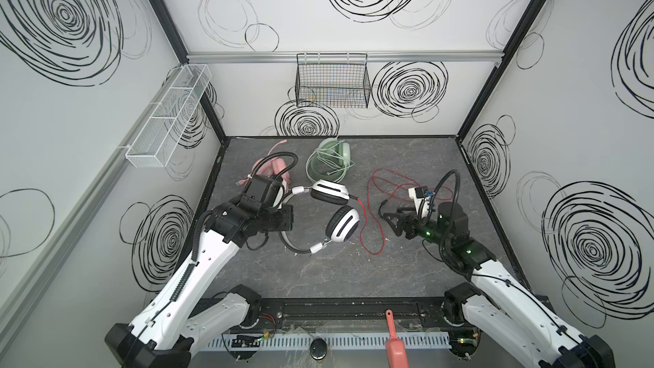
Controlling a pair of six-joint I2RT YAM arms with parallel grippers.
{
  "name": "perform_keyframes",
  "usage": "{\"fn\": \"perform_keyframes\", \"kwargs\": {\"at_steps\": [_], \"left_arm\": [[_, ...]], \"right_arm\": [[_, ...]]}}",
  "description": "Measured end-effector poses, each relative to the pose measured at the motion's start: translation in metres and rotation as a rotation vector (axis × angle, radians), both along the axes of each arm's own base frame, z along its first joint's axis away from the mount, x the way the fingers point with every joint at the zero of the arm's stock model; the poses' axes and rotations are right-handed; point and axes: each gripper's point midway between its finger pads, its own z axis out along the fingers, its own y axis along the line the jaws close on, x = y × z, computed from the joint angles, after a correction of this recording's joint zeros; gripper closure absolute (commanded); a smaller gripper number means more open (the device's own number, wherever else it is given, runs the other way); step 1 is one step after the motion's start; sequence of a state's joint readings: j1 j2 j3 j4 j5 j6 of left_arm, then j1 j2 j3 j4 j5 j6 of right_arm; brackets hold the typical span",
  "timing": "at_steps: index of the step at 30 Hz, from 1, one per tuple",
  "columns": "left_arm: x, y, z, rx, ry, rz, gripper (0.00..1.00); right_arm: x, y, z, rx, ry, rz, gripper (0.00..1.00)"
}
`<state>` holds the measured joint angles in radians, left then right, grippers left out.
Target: Wrap the headphones
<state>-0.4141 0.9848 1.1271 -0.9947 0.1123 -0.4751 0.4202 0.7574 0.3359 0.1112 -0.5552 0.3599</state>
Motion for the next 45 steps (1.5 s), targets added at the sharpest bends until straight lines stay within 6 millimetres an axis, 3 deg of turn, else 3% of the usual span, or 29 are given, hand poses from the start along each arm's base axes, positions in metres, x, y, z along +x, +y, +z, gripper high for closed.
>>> {"fn": "perform_keyframes", "kwargs": {"at_steps": [4,9,16,25,26,28,29,30,34,37,39,45], "left_arm": [[0.004,-0.006,0.034,-0.064,-0.066,0.000,1.00],[0.006,-0.011,0.052,-0.115,-0.091,-0.009,1.00],[0.010,-0.014,0.047,-0.144,-0.048,-0.014,1.00],[0.011,-0.021,0.048,-0.185,-0.021,-0.034,1.00],[0.011,-0.022,0.048,-0.187,-0.017,-0.036,1.00],[0.011,-0.023,0.049,-0.193,-0.014,-0.040,1.00],[0.011,-0.023,0.050,-0.195,-0.016,-0.041,1.00],[0.012,-0.023,0.052,-0.198,-0.021,-0.042,1.00],[0.015,-0.020,0.059,-0.191,-0.045,-0.033,1.00],[0.022,-0.008,0.056,-0.130,-0.069,0.016,1.00],[0.028,0.006,0.053,-0.061,-0.089,0.067,1.00],[0.041,0.043,0.042,0.179,-0.135,0.207,1.00]], "right_arm": [[-0.030,0.028,-0.024,-0.024,-0.036,0.148,0.19],[-0.045,0.051,-0.018,-0.015,-0.125,0.247,0.18],[-0.035,0.053,-0.018,-0.044,-0.197,0.220,0.20],[-0.023,0.054,-0.055,-0.199,-0.240,0.228,0.23],[-0.021,0.054,-0.060,-0.220,-0.246,0.225,0.27],[-0.015,0.053,-0.069,-0.259,-0.246,0.211,0.64],[-0.011,0.053,-0.075,-0.285,-0.242,0.202,0.89],[-0.007,0.054,-0.080,-0.303,-0.230,0.196,0.99],[0.008,0.058,-0.086,-0.334,-0.196,0.166,1.00],[0.011,0.055,-0.070,-0.308,-0.185,0.108,1.00],[0.008,0.050,-0.048,-0.286,-0.203,0.064,1.00],[-0.012,0.060,0.065,-0.232,-0.353,0.004,1.00]]}}
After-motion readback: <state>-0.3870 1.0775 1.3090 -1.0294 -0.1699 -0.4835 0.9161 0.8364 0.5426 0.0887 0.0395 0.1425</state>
